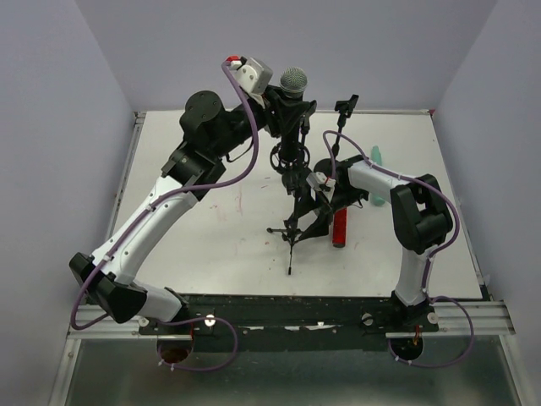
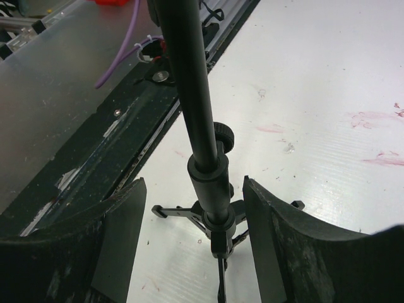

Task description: Attach the microphones to the stand

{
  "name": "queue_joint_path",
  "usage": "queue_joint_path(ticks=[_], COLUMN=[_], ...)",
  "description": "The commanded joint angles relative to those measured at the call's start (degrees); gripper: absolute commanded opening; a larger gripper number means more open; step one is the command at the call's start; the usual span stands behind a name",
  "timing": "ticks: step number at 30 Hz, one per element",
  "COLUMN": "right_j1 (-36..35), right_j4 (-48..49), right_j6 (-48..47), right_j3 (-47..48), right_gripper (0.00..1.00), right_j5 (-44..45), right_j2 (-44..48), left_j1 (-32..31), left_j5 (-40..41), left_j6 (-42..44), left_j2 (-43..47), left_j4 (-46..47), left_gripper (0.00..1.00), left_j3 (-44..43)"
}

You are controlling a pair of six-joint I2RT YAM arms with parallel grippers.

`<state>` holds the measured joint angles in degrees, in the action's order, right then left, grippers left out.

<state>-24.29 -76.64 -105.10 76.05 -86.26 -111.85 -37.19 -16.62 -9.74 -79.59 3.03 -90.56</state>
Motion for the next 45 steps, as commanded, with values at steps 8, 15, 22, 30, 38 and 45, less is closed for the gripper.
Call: queue_joint_path(ticks=[8,15,22,30,38,45], right_j1=[0.2,0.2,0.2,0.2,0.2,0.3], right_j4=[-4.7,-4.8,-4.7,-4.8,-4.7,-4.8], right_j6=[-2.0,-1.9,-2.0,-2.0,-2.0,-2.0], right_j3=[-0.7,-0.6,-0.7,-0.7,-0.7,-0.7], right_gripper=[0.71,0.71,0.71,0.71,0.71,0.71], right_j5=[-0.5,-0.4,-0.5,-0.4,-0.4,-0.2], right_j2=[0.0,-0.1,-0.3,-0.2,-0.2,-0.3], left_j1=[0.5,0.5,0.7,1.2,1.1,1.0], left_j5=[-2.1,-4.3,-5.3,-5.7,-1.8,-3.0], left_j6=[-1.9,-2.4,-3.5,-5.5,-7.9,-5.9], left_j2=[2.9,0.9,-2.3,-2.4,4.2,2.7], left_j4=[-0.1,-5.3,-13.0,-12.6,5.9,-0.8], left_gripper=[0.00,0.00,0.00,0.00,0.00,0.00], left_j3=[11.8,9.1,3.3,4.3,20.8,16.8])
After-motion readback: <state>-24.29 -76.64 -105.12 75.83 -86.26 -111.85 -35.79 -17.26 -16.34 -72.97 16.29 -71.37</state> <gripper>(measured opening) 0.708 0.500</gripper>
